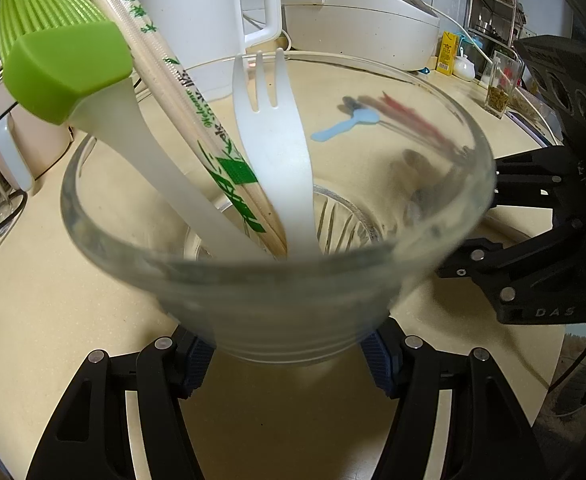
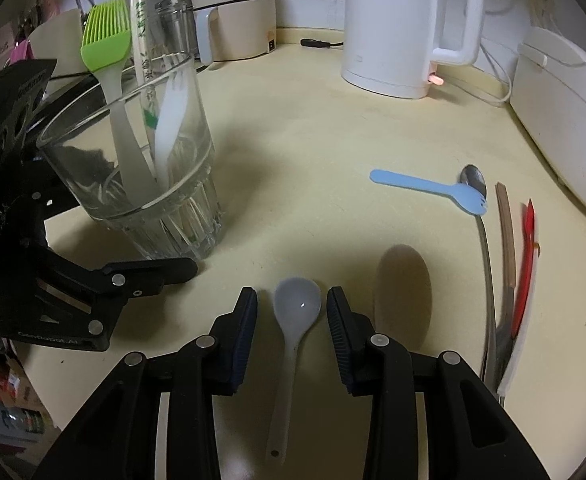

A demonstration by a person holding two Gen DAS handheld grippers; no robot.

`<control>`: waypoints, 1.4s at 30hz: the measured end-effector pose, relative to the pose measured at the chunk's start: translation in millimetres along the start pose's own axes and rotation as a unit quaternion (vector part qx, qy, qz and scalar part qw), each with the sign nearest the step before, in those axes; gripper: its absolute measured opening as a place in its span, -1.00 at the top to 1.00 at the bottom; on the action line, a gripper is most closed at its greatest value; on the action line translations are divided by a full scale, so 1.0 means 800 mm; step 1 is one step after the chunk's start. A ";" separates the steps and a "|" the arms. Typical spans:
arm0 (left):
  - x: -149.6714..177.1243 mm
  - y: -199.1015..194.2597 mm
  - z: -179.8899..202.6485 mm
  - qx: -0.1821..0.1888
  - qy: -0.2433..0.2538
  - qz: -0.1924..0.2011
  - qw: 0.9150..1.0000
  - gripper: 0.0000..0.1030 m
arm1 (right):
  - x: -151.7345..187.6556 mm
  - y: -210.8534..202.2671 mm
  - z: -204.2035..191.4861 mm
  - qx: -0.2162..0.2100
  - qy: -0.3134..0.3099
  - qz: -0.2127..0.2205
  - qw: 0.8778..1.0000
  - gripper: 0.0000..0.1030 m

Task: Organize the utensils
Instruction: 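Carry the white spoon toward the tumbler held by the left gripper, then lower the white spoon into the tumbler and open the right gripper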

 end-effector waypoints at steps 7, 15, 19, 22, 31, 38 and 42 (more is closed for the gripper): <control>0.000 0.000 0.000 0.000 0.000 0.000 1.000 -0.34 | -0.002 0.002 -0.002 0.002 -0.010 0.001 1.000 0.47; 0.000 0.000 0.000 0.000 0.000 0.000 1.000 -0.34 | -0.002 0.001 0.015 -0.022 0.043 0.003 0.999 0.53; 0.000 0.000 0.000 0.000 0.000 0.000 1.000 -0.34 | -0.003 -0.003 0.027 -0.016 0.061 0.009 0.998 0.53; 0.000 0.000 0.000 0.000 0.000 0.000 1.000 -0.34 | -0.012 -0.010 0.036 -0.007 0.067 0.025 0.997 0.53; 0.000 0.000 0.000 -0.001 0.002 0.001 1.000 -0.34 | -0.046 -0.027 0.057 0.011 0.072 0.073 0.995 0.53; -0.001 0.000 0.000 -0.001 0.003 0.001 1.000 -0.34 | -0.085 -0.047 0.058 0.009 0.070 0.116 0.991 0.53; -0.001 0.000 0.000 -0.001 0.002 0.001 1.000 -0.34 | -0.115 -0.062 0.061 0.013 0.066 0.149 0.987 0.53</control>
Point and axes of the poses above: each gripper's, at about its wrist camera, not at the fingertips, and y roughly the way its jaws point, z to its right, x to its underside, the point moved 7 cm from there along y, roughly the way its jaws point, and after that the axes turned 15 degrees about z, right-handed, at the moved point
